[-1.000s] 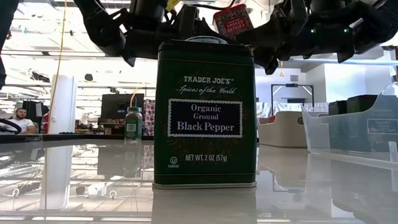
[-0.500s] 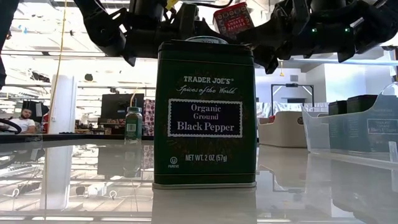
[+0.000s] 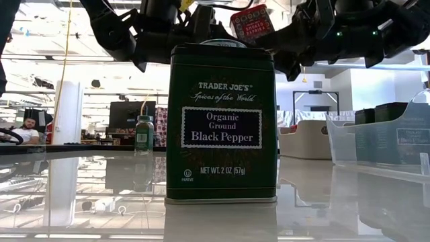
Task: Sort spices by type
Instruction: Put the center red seasoning can into the gray bin
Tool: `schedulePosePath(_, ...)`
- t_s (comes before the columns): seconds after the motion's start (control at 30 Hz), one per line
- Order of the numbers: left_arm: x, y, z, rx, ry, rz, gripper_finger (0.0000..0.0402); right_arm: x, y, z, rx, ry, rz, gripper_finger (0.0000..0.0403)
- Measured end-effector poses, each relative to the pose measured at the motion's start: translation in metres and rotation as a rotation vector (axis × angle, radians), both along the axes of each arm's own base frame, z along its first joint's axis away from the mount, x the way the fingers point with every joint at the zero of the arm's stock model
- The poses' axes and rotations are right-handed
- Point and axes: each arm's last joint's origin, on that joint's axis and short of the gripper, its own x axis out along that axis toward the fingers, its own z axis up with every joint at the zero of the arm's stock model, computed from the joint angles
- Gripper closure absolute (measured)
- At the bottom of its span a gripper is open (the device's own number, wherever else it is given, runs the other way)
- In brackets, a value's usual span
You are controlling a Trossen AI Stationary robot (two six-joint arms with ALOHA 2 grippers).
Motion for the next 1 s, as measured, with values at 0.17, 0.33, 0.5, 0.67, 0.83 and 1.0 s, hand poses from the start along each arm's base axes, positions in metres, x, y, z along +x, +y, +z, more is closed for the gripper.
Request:
schedulePosePath(0.17,0.0,0.0,-0.001,0.0,0.006,0.0,0.0187,0.0,0.0,-0.001,0.001,0.007,0.0,0.0151)
schedulePosePath(0.33,0.0,0.0,-0.001,0.001,0.011,0.0,0.0186,0.0,0.0,-0.001,-0.003,0.01,-0.001,0.0149)
schedulePosePath(0.5,0.0,0.0,-0.001,0.01,0.016,0.001,0.0185,0.0,0.0,-0.002,0.0,0.017,-0.003,0.0126)
schedulePosePath(0.67,0.0,0.0,-0.002,0.008,0.025,0.001,0.0185,0.0,-0.002,-0.003,0.0,0.029,-0.013,0.0091)
schedulePosePath(0.83,0.0,0.002,-0.009,0.029,0.092,0.003,0.0185,-0.001,-0.001,-0.008,0.024,0.081,-0.012,0.0077)
schedulePosePath(1.0,-0.003,0.009,-0.02,0.021,0.206,0.019,0.0185,-0.002,0.0,-0.014,0.006,0.14,-0.006,0.0077)
